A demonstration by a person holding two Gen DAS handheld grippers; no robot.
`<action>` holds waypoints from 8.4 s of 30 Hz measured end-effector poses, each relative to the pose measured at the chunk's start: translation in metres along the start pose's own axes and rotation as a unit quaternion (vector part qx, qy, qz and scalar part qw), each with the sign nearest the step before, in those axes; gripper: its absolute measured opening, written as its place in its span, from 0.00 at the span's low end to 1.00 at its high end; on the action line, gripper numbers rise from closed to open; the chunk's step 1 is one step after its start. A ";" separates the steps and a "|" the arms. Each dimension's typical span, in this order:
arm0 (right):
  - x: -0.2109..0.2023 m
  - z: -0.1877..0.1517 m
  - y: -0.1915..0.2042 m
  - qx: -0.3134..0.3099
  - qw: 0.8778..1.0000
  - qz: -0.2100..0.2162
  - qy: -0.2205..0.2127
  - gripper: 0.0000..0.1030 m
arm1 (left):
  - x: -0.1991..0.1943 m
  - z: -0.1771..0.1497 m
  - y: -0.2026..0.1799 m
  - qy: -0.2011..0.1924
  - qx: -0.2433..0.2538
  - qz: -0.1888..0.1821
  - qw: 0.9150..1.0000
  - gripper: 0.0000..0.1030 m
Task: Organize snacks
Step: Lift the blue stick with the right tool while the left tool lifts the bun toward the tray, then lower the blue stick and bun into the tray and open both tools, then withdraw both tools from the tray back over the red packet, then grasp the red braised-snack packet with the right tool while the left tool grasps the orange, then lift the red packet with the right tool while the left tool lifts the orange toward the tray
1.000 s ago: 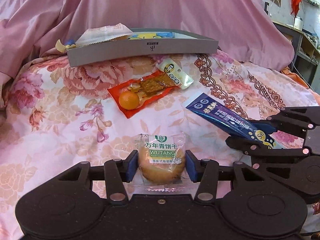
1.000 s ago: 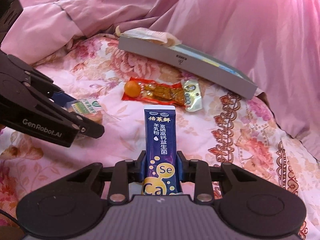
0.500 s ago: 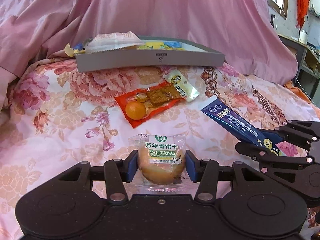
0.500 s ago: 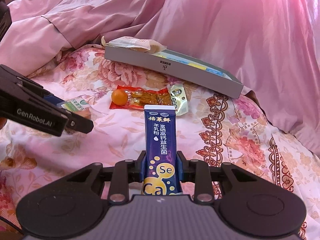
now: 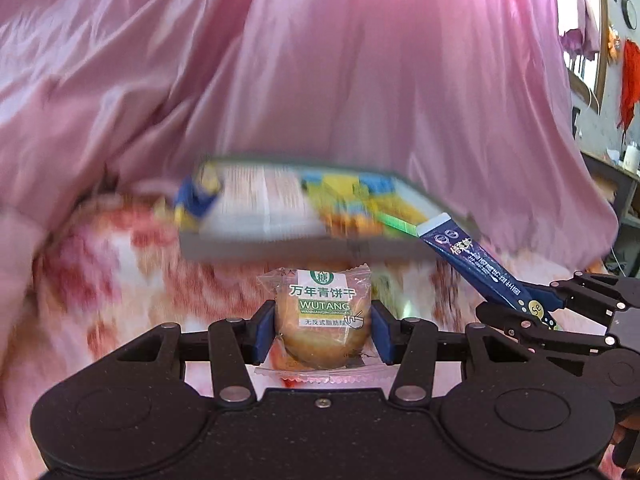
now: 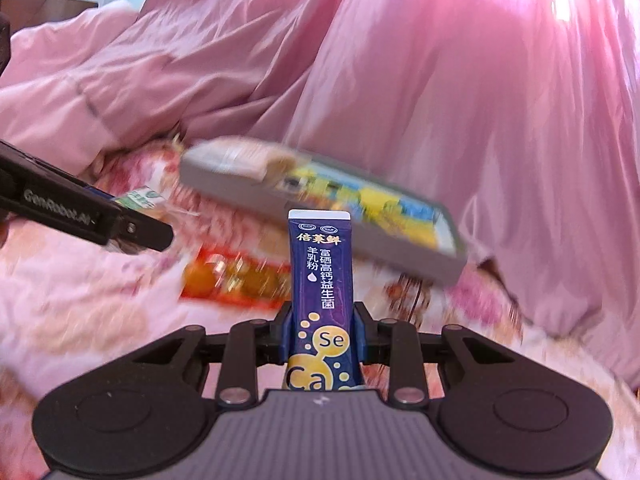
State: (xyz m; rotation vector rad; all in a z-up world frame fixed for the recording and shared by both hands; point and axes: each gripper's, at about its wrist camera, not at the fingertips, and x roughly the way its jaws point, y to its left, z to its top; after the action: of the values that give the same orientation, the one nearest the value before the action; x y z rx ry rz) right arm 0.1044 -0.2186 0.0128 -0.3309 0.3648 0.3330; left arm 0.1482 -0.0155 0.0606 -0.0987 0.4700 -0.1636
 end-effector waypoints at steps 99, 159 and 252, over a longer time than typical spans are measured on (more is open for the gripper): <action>-0.006 -0.037 0.013 0.121 0.990 0.021 0.069 1.00 | -0.025 -0.090 0.021 0.049 -0.009 0.079 0.996 0.99; 0.164 0.000 -0.045 0.180 0.962 0.144 0.146 0.53 | 0.017 -0.078 0.065 0.043 0.004 0.013 0.999 0.99; 0.022 -0.057 0.065 0.127 0.974 0.122 0.139 0.69 | -0.010 -0.118 0.033 0.116 -0.022 0.021 0.993 0.36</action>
State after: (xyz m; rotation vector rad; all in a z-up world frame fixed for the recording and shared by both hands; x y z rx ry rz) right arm 0.0830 -0.1756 -0.0627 -0.0783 0.7198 0.4765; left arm 0.0900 0.0117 -0.0439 -0.1137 0.7081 -0.1235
